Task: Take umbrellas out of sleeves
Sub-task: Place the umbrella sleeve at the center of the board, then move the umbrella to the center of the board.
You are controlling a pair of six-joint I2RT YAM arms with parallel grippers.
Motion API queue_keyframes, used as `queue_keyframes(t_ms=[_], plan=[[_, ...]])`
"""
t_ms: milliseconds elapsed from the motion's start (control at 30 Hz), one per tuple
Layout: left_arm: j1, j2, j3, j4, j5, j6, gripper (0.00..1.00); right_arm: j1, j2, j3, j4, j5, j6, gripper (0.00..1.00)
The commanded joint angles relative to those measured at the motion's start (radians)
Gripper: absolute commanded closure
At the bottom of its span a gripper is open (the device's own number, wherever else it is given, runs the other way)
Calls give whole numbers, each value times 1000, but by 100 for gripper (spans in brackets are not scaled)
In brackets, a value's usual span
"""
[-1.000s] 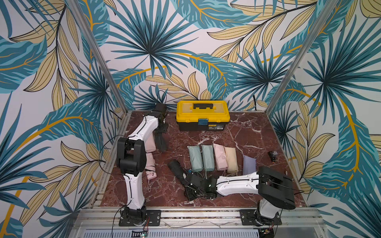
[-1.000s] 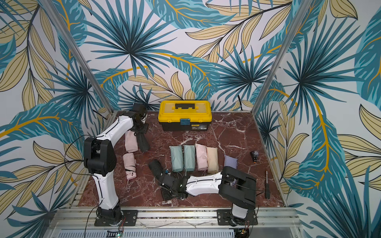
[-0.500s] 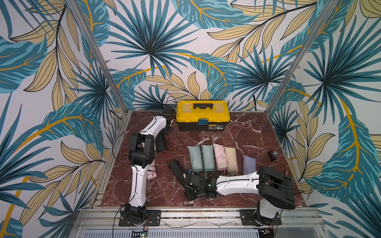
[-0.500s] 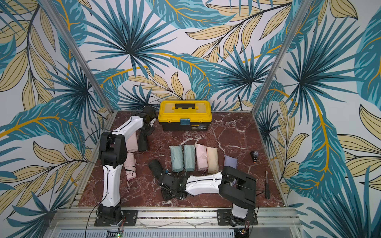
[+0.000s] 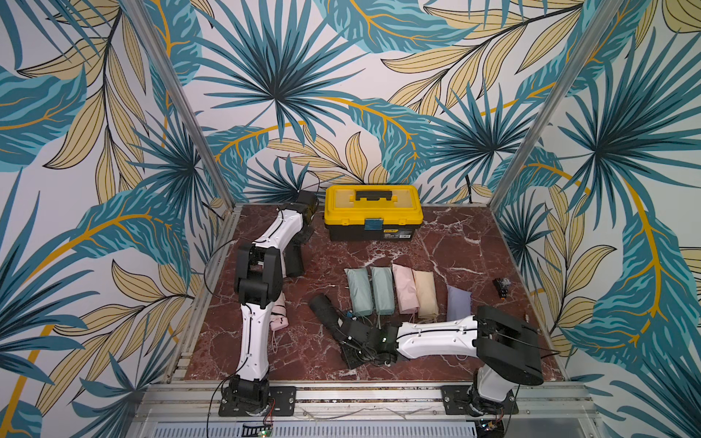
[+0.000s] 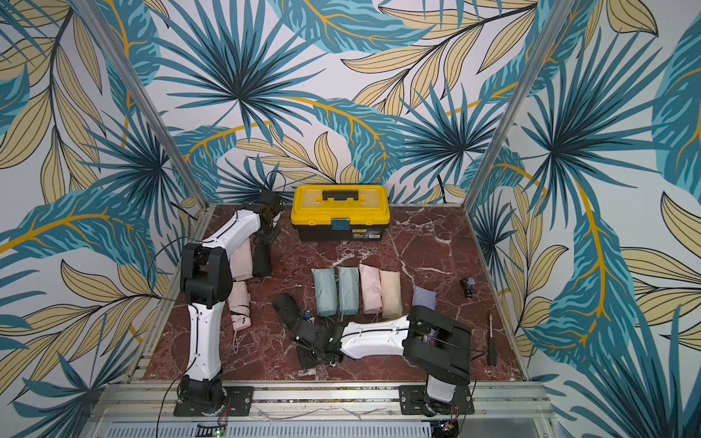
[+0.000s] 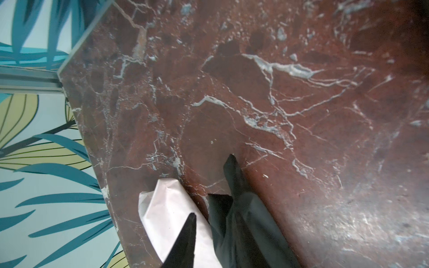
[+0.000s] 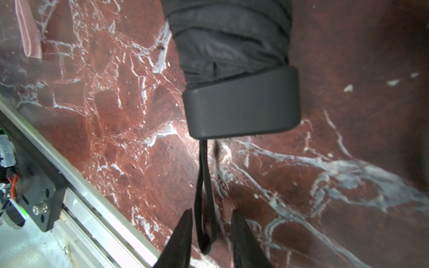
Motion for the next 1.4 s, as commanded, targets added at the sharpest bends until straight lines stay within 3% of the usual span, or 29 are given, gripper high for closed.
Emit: queue_keyframes(t_ms=[0, 100, 233, 367, 500, 667, 767, 900, 1133, 1367], plan=[[8, -22, 22, -7, -23, -30, 68, 4, -9, 17, -50, 22, -22, 67], [6, -71, 5, -5, -12, -74, 59, 4, -53, 23, -72, 40, -47, 61], [-9, -180, -16, -5, 88, -157, 58, 2, -103, 51, -115, 64, -137, 51], [-12, -314, -73, 29, 299, -270, 57, -6, -107, 137, -208, 93, -258, 45], [-9, -445, -220, 164, 551, -401, 56, -41, -66, 233, -273, 74, -324, 44], [-11, -554, -407, 318, 732, -592, 57, -101, 32, 321, -299, 78, -395, 44], [-19, -579, -437, 365, 847, -626, 62, -147, 91, 373, -315, 68, -424, 44], [-13, -632, -456, 412, 905, -626, 61, -180, 174, 442, -340, 41, -460, 44], [49, -711, -491, 431, 878, -572, 59, -183, 284, 535, -359, -36, -482, 43], [96, -729, -497, 431, 869, -558, 59, -184, 386, 637, -390, -24, -433, 44]])
